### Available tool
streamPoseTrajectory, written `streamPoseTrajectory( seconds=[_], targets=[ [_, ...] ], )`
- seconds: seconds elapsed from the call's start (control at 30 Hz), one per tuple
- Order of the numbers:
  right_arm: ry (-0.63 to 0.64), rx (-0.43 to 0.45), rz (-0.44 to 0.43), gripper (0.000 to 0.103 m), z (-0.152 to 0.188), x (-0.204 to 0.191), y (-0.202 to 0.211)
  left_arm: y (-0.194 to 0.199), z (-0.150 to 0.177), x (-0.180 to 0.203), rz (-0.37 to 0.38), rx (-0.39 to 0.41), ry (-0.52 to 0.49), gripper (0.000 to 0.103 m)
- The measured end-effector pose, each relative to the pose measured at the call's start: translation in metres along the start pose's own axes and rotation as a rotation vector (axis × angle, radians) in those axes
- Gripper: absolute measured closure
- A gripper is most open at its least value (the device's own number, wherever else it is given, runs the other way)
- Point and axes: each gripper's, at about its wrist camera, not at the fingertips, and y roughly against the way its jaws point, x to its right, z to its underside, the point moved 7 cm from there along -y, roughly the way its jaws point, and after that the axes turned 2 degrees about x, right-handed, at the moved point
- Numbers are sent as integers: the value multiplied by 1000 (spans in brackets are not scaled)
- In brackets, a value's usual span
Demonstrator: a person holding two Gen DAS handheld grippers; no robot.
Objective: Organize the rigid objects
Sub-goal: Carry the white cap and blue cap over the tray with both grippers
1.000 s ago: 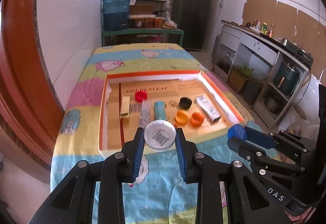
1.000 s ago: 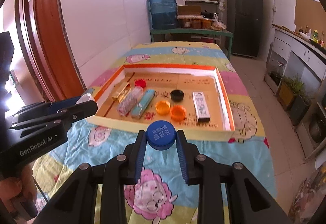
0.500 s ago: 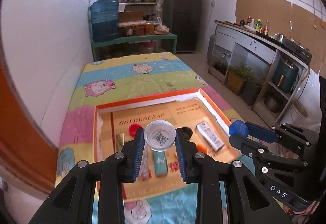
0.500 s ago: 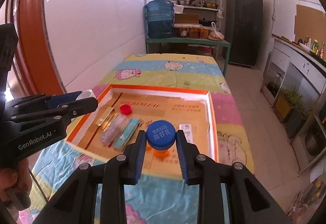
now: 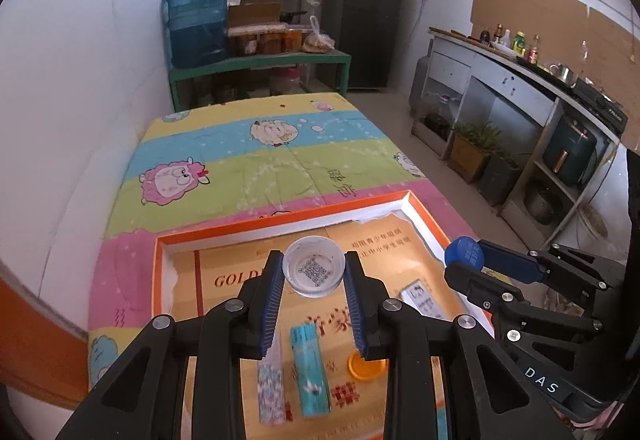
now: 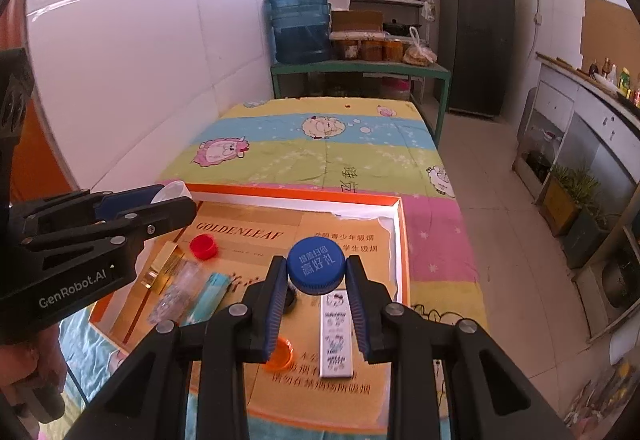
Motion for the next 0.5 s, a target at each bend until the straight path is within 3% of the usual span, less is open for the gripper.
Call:
streamPoseTrajectory(
  seconds=[0.5],
  targets=[
    [-12, -77, 2, 73, -12, 15, -59, -68, -2, -10, -3, -105, 30, 72]
  ],
)
